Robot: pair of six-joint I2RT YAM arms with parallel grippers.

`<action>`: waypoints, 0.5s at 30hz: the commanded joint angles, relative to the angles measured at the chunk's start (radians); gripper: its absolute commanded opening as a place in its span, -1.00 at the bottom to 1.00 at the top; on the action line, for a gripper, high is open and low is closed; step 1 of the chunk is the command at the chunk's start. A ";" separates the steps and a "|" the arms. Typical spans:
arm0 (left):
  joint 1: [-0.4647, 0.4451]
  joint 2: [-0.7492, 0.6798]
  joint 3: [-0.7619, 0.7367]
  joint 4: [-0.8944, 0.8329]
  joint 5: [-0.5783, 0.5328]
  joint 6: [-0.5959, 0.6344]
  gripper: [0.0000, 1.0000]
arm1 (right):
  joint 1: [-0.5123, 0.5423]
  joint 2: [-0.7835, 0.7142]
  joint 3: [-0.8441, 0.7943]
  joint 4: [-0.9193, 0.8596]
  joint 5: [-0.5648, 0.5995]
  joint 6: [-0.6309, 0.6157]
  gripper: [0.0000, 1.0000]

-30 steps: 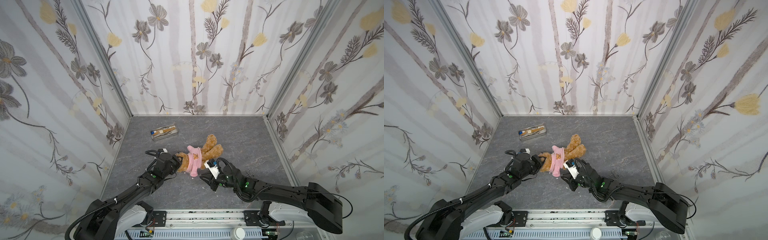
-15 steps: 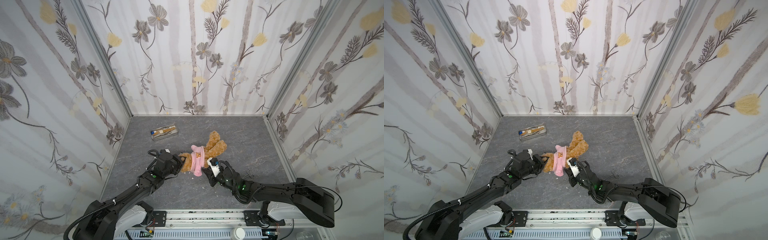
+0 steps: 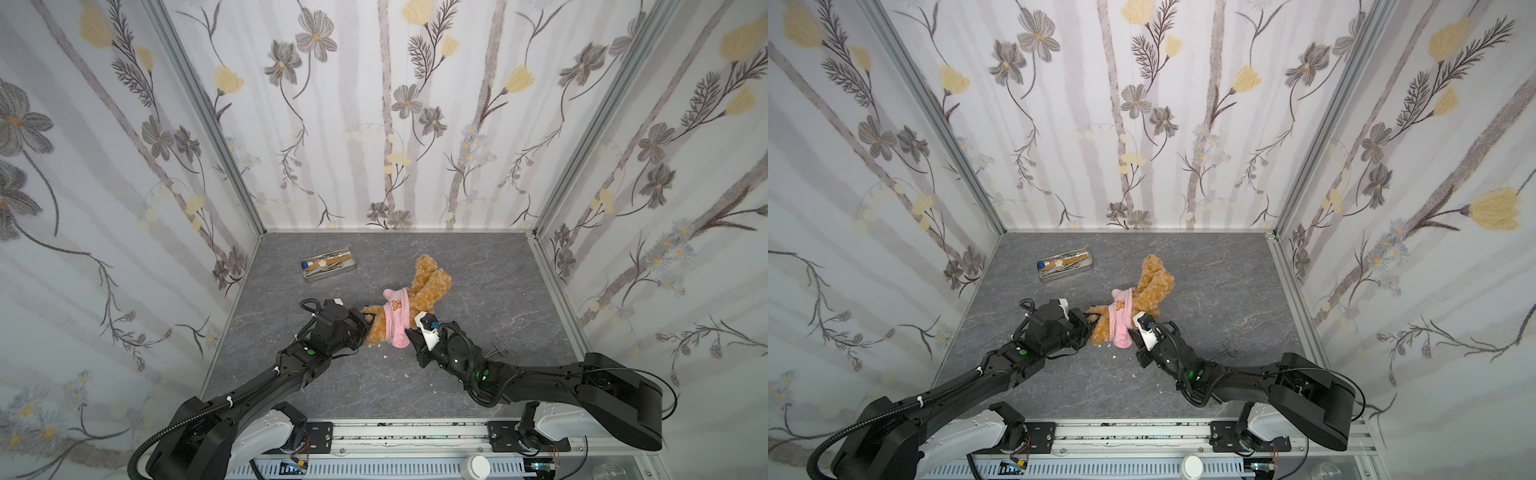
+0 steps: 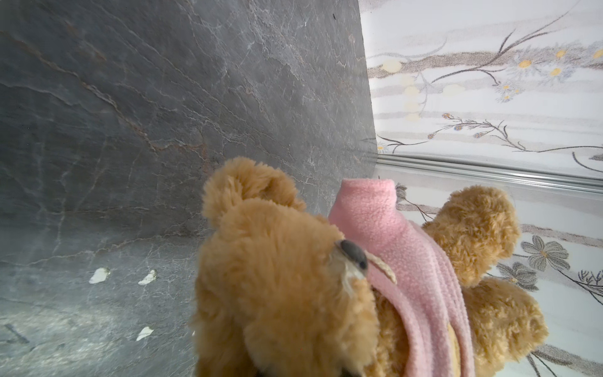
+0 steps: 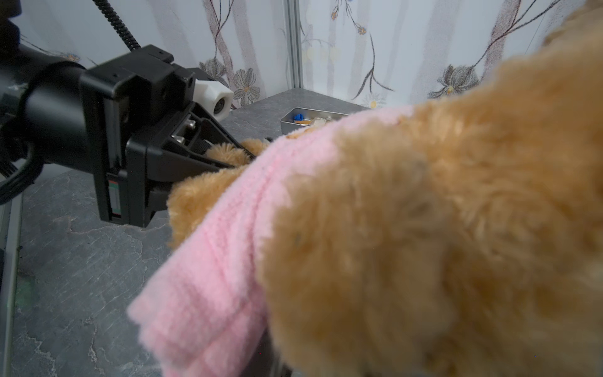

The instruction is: Dress the teddy bear

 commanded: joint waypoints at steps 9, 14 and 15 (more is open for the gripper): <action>-0.010 -0.004 -0.017 0.005 -0.094 0.025 -1.00 | 0.002 -0.126 -0.075 0.079 0.211 0.100 -1.00; -0.019 0.024 -0.014 -0.049 -0.151 0.116 -1.00 | 0.008 -0.238 -0.082 -0.016 0.393 0.182 -1.00; -0.022 0.029 -0.012 -0.057 -0.163 0.131 -1.00 | 0.011 -0.247 -0.079 -0.036 0.413 0.186 -1.00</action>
